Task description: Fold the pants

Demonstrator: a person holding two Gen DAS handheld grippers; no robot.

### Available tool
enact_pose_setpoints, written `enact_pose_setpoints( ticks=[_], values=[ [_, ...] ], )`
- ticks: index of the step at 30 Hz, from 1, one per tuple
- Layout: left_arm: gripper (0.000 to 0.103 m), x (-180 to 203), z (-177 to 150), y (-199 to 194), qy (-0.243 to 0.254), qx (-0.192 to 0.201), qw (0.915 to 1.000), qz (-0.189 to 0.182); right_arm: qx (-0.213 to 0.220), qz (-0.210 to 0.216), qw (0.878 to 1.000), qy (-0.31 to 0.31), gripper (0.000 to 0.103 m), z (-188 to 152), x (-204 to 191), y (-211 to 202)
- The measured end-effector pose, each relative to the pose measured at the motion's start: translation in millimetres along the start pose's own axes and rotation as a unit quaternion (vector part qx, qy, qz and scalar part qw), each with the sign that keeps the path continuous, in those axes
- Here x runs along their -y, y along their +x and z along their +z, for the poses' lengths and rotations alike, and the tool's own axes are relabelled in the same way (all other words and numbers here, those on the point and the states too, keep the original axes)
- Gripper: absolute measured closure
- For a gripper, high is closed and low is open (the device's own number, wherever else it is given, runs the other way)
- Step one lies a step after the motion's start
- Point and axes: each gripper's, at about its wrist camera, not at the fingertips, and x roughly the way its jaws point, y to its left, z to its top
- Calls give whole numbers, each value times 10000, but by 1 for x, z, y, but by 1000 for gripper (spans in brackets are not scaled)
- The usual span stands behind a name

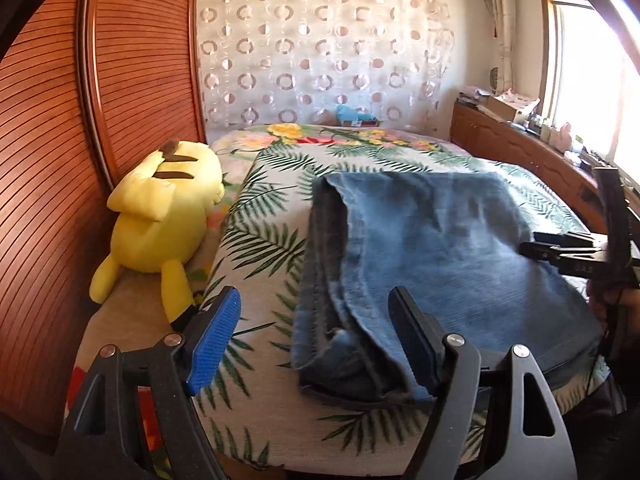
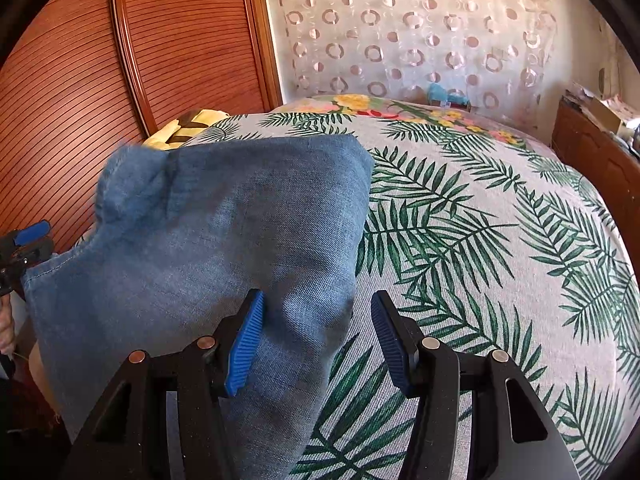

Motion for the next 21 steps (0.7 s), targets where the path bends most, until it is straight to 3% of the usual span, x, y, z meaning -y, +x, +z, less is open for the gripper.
enact_pose_setpoints(
  ticks=[14, 21],
  values=[
    [26, 32, 2, -7, 142, 81, 9989, -441, -33, -3, 10000, 22, 46, 1, 3, -2],
    [26, 55, -1, -9, 279, 89, 9968, -739, -114, 248, 9994, 189, 46, -12, 1, -27]
  ],
)
